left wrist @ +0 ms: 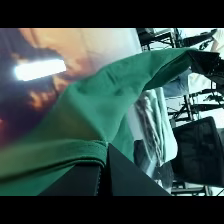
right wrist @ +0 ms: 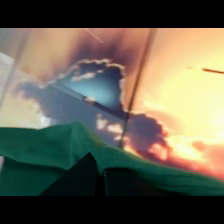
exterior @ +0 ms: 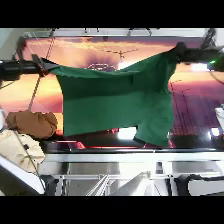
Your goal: Fold the shirts.
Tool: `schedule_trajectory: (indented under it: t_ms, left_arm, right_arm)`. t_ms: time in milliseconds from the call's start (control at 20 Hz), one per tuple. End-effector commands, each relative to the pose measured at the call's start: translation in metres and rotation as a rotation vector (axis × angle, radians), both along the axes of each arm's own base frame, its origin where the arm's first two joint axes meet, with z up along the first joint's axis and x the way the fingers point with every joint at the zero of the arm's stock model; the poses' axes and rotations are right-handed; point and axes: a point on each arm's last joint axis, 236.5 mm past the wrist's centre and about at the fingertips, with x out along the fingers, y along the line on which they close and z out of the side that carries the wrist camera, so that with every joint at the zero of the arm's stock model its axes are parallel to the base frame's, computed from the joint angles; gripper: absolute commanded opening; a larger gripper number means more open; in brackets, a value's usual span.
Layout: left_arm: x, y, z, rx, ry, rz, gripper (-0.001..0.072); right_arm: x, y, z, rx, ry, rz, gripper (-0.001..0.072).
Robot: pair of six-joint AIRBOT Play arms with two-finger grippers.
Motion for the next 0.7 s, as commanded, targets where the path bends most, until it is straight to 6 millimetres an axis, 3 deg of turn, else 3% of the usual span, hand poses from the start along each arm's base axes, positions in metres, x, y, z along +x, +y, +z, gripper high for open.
schedule_trajectory:
  t_ms: [0,150,250,400,650]
  left_arm:
    - [0.04,0.018,-0.085,0.037,0.12,0.064,0.0016]
    - [0.058,0.036,-0.122,0.08,0.153,0.18,0.0019]
    - [0.058,0.036,-0.139,0.089,0.17,0.205,0.0018]
    - [0.049,0.026,-0.15,0.155,0.177,0.148,0.0015]
    - [0.02,0.002,-0.18,0.381,0.2,-0.033,0.0016]
  right_arm:
    - [0.038,-0.03,-0.079,-0.024,0.064,-0.137,0.0025]
    - [0.046,-0.057,-0.11,-0.022,0.102,-0.205,0.0026]
    - [0.043,-0.057,-0.129,-0.02,0.138,-0.19,0.0026]
    - [0.035,-0.055,-0.156,-0.049,0.186,-0.153,0.0025]
    - [0.026,-0.06,-0.171,-0.123,0.209,-0.117,0.0026]
